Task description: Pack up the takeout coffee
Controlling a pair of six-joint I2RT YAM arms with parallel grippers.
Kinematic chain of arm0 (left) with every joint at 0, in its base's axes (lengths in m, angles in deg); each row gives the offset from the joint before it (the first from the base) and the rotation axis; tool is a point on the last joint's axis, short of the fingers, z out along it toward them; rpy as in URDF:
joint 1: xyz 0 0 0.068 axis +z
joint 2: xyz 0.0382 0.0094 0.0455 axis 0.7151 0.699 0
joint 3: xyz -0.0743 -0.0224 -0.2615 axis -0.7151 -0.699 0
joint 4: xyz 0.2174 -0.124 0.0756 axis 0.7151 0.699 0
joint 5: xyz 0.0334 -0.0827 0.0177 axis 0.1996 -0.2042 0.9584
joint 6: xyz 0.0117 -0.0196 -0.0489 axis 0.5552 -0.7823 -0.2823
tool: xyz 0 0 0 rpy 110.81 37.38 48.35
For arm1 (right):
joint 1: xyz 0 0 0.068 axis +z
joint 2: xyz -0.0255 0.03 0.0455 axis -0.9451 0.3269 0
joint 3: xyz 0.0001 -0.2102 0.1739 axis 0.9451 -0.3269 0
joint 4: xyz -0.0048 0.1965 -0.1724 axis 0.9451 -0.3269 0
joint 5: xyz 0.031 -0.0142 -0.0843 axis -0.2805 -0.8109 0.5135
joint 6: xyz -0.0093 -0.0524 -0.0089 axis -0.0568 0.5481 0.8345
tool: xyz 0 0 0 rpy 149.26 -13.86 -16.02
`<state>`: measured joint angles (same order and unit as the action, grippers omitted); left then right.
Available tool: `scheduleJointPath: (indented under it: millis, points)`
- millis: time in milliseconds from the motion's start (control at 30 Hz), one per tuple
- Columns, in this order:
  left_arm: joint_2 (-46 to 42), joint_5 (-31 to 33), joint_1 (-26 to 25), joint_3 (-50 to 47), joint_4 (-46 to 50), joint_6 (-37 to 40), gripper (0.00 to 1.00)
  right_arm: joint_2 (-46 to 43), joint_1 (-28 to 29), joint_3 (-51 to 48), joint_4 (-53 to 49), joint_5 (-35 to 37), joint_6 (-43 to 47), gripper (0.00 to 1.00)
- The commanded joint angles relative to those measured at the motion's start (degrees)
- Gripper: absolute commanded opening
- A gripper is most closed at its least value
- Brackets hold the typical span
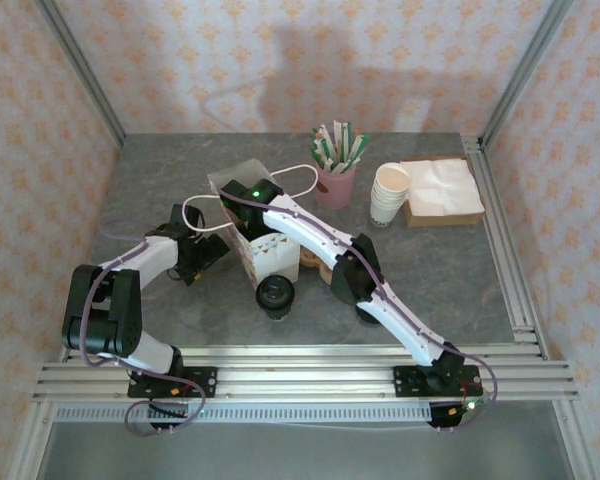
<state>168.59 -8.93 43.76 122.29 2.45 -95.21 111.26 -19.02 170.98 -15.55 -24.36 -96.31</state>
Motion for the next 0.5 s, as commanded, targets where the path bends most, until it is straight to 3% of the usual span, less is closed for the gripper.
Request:
scheduleJointPath:
  millis: [0,133,467]
  points:
    - [1.2,-5.8,-1.9,-0.5,-3.5,-0.1,0.90,-4.4,-0.5,-0.3,1.5,2.2,-1.8,0.56]
    - [0.9,-5.8,-1.9,-0.9,-3.4,-0.2,0.90,-6.6,-0.5,0.0,1.8,3.8,-2.5,0.62]
    - [0.3,-5.3,-2.1,-0.9,-2.9,-0.6,0.90,-10.2,-0.4,1.9,1.5,5.2,-3.1,0.65]
